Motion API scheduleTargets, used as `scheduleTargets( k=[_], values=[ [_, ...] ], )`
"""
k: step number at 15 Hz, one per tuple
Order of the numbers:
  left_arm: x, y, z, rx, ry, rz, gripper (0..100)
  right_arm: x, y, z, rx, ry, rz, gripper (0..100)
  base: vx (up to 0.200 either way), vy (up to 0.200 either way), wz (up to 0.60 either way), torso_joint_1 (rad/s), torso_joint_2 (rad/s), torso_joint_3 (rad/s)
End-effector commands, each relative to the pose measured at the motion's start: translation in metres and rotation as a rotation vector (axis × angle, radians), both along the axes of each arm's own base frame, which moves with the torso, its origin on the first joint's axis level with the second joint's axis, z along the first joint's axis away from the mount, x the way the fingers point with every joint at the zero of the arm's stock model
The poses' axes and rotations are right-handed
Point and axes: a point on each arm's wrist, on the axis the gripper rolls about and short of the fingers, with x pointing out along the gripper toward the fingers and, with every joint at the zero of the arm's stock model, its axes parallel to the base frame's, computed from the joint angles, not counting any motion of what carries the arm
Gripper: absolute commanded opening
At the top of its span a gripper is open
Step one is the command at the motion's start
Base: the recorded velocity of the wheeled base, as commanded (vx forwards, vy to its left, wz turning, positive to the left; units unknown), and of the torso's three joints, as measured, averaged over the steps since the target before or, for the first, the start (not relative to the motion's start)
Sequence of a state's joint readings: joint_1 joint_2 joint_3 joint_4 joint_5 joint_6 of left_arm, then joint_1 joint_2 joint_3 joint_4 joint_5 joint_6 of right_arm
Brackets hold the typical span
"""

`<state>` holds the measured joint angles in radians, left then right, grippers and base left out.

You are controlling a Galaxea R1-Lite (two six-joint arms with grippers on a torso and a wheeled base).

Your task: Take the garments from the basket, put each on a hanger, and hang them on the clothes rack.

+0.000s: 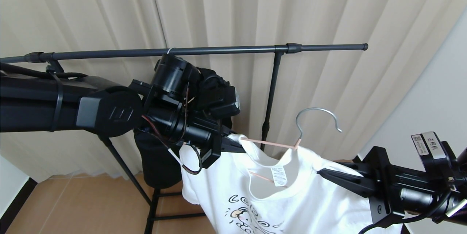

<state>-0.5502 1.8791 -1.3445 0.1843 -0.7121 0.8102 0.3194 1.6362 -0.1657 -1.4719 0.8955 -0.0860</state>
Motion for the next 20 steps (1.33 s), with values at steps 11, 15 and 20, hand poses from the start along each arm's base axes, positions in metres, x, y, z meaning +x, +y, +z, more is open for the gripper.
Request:
scheduleTargets(
  k=[11, 15, 20],
  values=[
    [-0.005, 0.011, 0.015, -0.021, -0.023, 0.031, 0, 0.008, -0.015, 0.006, 0.009, -0.03, -0.078, 100, 0.0, 0.0, 0.0, 0.0, 0.0, 0.0],
    [-0.008, 0.035, 0.023, -0.011, -0.044, 0.117, 0, 0.011, -0.023, 0.009, 0.012, -0.042, -0.121, 100, 0.0, 0.0, 0.0, 0.0, 0.0, 0.0],
    [-0.022, 0.066, 0.04, -0.035, -0.05, 0.218, 0, 0.015, -0.023, 0.002, 0.002, -0.012, -0.124, 100, 0.0, 0.0, 0.0, 0.0, 0.0, 0.0]
  ],
)
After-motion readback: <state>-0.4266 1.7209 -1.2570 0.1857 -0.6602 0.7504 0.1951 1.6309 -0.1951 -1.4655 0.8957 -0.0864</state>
